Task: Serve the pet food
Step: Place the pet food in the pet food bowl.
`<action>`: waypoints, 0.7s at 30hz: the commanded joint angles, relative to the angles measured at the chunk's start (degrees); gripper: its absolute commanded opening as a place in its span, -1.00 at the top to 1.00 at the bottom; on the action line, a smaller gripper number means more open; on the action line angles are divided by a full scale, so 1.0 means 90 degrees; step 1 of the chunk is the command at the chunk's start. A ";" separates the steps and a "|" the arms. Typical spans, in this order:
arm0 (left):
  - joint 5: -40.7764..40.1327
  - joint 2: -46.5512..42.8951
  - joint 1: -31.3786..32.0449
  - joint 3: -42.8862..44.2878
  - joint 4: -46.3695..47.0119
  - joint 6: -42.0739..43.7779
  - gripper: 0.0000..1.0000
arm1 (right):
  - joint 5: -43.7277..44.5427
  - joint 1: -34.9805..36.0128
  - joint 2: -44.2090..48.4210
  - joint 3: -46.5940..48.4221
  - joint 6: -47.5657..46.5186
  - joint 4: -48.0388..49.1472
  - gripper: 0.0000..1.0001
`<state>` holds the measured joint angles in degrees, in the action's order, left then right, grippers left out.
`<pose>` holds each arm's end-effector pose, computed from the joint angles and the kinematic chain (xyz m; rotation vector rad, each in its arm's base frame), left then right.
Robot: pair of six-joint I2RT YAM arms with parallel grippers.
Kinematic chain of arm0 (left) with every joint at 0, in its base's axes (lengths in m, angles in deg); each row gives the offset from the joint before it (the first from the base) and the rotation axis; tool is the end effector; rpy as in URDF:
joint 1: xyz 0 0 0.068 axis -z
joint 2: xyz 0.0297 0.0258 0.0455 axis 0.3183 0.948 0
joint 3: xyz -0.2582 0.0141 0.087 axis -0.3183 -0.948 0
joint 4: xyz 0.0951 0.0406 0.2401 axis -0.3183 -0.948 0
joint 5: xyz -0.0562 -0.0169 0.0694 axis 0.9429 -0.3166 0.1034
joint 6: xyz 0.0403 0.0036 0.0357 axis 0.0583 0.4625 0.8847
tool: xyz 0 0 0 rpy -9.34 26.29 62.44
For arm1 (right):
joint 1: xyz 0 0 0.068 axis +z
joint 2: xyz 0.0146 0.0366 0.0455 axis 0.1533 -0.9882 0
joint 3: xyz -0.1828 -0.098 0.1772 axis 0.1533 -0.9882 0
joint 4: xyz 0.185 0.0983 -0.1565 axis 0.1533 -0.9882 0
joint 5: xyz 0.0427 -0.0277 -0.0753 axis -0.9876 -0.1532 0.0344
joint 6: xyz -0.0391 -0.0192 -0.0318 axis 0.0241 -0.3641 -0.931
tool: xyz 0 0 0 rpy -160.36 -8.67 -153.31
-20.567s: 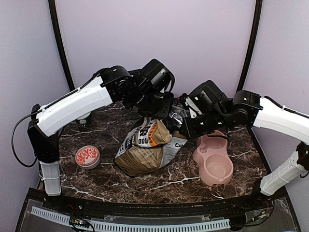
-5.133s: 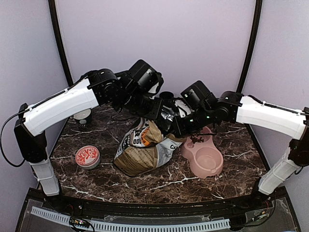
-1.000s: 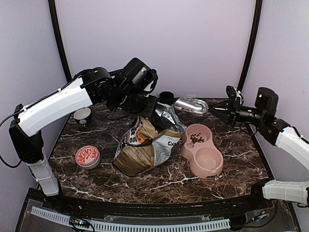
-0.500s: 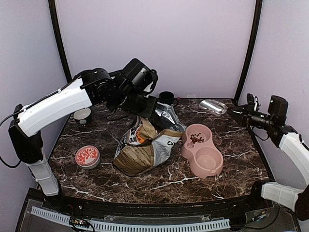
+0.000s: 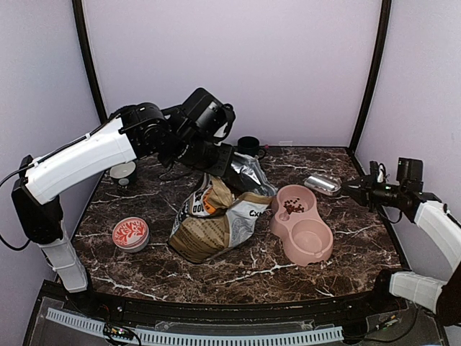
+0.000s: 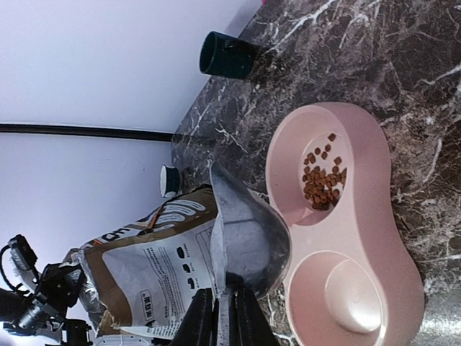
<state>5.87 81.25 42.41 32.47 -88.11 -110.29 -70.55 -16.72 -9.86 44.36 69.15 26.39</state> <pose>0.1958 -0.3263 0.4029 0.4979 2.2018 -0.3958 0.1945 0.0002 0.2545 0.5477 2.1154 1.3349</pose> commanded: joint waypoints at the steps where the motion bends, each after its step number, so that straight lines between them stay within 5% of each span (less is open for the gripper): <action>1: -0.0111 -0.0458 -0.0017 -0.0093 0.0274 0.0040 1.00 | 0.0293 -0.0002 -0.0229 0.0398 -0.0706 -0.0675 1.00; 21: -0.0057 -0.0544 -0.0065 -0.0318 0.0361 -0.0107 1.00 | 0.2039 0.1267 -0.1004 0.1588 -0.1473 -0.1980 1.00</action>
<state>5.74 79.92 42.30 29.74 -85.44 -110.38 -55.53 -6.80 -18.73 55.90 57.41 9.52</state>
